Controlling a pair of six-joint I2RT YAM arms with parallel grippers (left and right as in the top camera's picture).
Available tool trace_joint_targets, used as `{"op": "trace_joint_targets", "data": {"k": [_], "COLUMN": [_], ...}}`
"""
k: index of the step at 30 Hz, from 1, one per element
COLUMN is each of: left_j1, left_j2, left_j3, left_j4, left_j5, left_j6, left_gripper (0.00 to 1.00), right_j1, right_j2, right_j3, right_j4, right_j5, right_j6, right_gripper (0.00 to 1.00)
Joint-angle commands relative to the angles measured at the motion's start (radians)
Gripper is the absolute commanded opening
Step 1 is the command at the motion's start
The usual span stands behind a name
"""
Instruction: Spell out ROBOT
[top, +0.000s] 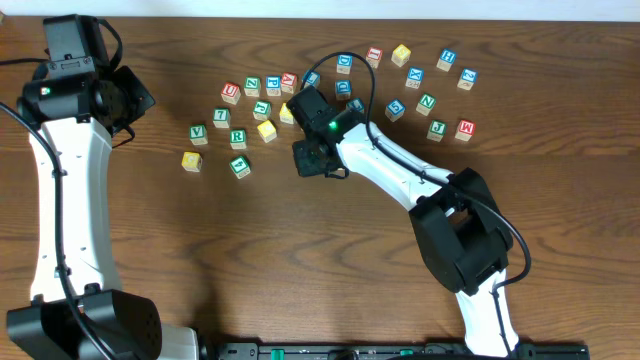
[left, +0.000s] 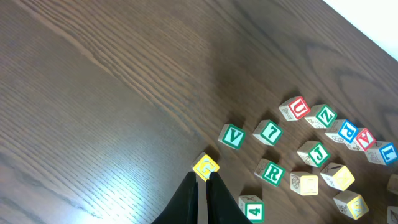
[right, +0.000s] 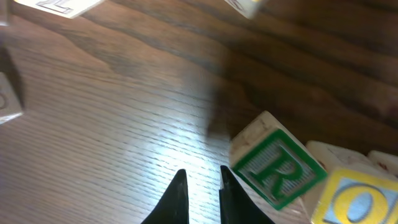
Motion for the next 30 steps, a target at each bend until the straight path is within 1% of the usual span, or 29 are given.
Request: {"op": "trace_joint_targets", "data": {"k": [1,6,14,20,30], "left_j1": [0.002,0.002,0.002,0.002,0.002], "left_j2": [-0.002,-0.002,-0.002,-0.002,-0.002], "left_j3": [-0.001,-0.001,-0.001,-0.001,-0.001], "left_j4": [-0.004,-0.003,-0.004,-0.004,-0.009], "left_j5": [-0.003,-0.003,-0.003,-0.003,-0.003], "left_j6": [-0.009,-0.009,-0.009,-0.009,-0.009], "left_gripper": [0.08,0.07,0.08,0.08,0.08], "right_j1": [0.016,0.016,0.019,0.019,0.019], "right_j2": [0.011,0.011,0.027,0.027,0.027], "right_j3": [0.013,0.013,0.013,0.013,0.013], "right_j4": [0.018,0.029,0.12,0.106,0.082], "right_j5": [-0.001,0.001,0.047,0.084,0.088], "right_j6": [-0.036,-0.035,-0.027,0.003,0.026], "right_gripper": [0.13,0.13,0.14,0.12,0.1]}}
